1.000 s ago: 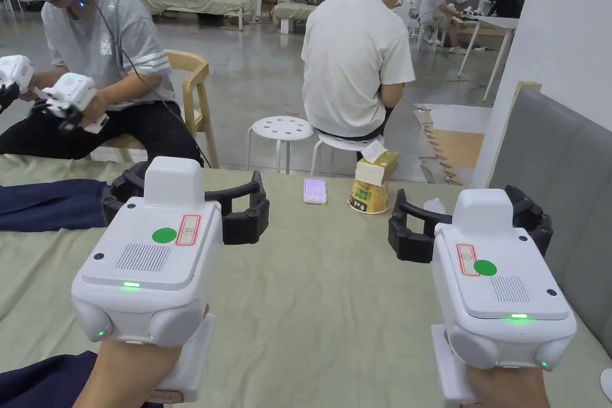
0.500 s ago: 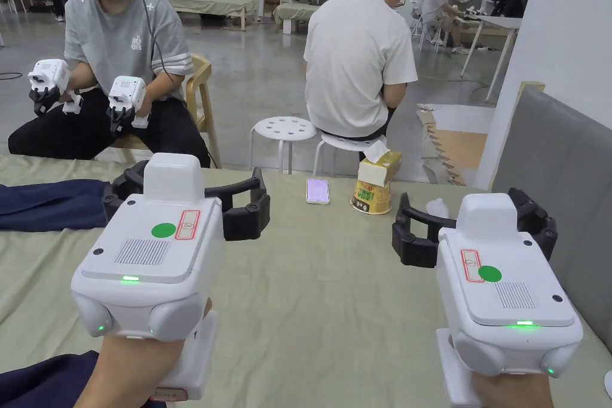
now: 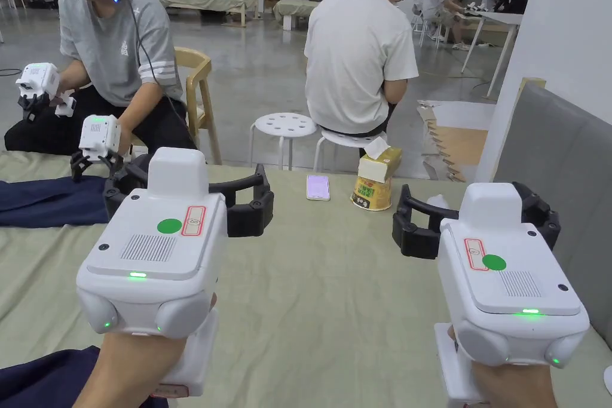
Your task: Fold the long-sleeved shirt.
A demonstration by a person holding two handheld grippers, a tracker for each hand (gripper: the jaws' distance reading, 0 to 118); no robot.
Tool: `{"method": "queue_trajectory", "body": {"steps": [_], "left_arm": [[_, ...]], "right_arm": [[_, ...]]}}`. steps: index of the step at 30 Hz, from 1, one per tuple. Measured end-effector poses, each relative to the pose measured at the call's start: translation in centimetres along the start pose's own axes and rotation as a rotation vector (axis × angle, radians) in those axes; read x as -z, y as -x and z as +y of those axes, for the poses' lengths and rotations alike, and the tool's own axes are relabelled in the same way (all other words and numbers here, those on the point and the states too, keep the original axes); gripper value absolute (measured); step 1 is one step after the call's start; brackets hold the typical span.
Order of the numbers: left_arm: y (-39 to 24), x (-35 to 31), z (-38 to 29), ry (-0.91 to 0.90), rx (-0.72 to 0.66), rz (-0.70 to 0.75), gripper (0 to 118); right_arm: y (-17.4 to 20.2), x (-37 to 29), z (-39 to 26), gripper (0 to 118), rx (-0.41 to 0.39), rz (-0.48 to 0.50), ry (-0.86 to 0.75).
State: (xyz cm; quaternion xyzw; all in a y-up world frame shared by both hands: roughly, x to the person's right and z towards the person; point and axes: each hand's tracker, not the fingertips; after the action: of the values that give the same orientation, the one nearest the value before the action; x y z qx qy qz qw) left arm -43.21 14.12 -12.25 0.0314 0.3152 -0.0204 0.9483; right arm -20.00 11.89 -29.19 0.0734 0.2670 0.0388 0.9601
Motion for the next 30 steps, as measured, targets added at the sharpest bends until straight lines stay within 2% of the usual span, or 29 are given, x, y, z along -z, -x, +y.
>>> {"method": "queue_trajectory", "body": {"steps": [4, 5, 6, 7, 8, 9, 10, 11, 12, 14, 17, 21, 25, 28, 30], "left_arm": [[-0.2, 0.1, -0.1, 0.001, 0.013, 0.01, 109], [-0.2, 0.0, -0.1, 0.0, 0.012, 0.005, 105], [-0.1, -0.1, -0.1, -0.002, 0.008, -0.011, 96], [-0.1, -0.2, -0.1, -0.006, 0.002, -0.026, 80], [-0.1, -0.1, -0.1, -0.005, -0.004, -0.033, 48], [0.0, -0.1, -0.1, 0.008, -0.011, -0.04, 27], [0.1, 0.0, -0.2, 0.031, -0.014, -0.079, 16], [0.2, -0.2, -0.3, 0.024, -0.022, -0.124, 11], [0.2, -0.5, -0.4, 0.012, -0.021, -0.132, 8], [-0.1, -0.8, -0.5, 0.008, -0.003, -0.099, 5], [0.3, -1.0, -0.6, 0.02, -0.006, -0.067, 4], [2.7, -1.7, -0.9, 0.053, -0.005, 0.007, 4], [7.2, -4.1, -1.6, 0.095, 0.028, 0.109, 4], [11.5, -6.3, -2.5, 0.149, 0.062, 0.244, 4], [14.5, -7.7, -3.1, 0.187, 0.025, 0.303, 4]], "right_arm": [[-0.1, -0.2, 0.1, 118, 0.012, -0.017, -0.005], [-0.2, -0.3, 0.2, 118, 0.015, -0.016, -0.014], [-0.4, -0.5, 0.2, 116, 0.018, -0.01, -0.022], [-0.5, -0.6, 0.2, 108, 0.014, 0.007, -0.031], [-0.4, -0.7, 0.2, 82, 0.007, 0.011, -0.031], [-0.4, -0.6, 0.2, 57, -0.003, 0.009, -0.028], [-0.4, -0.6, 0.2, 26, -0.01, 0.016, -0.019], [-0.5, -0.5, 0.3, 0, -0.015, 0.032, -0.002], [-0.4, -0.7, 0.3, 0, -0.009, 0.024, -0.001], [0.0, -0.9, 0.3, 0, -0.001, 0.074, 0.013], [1.1, -1.2, 0.2, 0, -0.02, 0.089, 0.008], [3.1, -1.4, 0.4, 0, -0.003, 0.148, 0.002], [7.4, -1.0, 0.5, 0, 0.037, 0.282, 0.024], [12.0, -1.1, 0.6, 0, 0.059, 0.385, 0.018], [15.1, -1.3, 0.6, 0, 0.096, 0.464, 0.044]]}}
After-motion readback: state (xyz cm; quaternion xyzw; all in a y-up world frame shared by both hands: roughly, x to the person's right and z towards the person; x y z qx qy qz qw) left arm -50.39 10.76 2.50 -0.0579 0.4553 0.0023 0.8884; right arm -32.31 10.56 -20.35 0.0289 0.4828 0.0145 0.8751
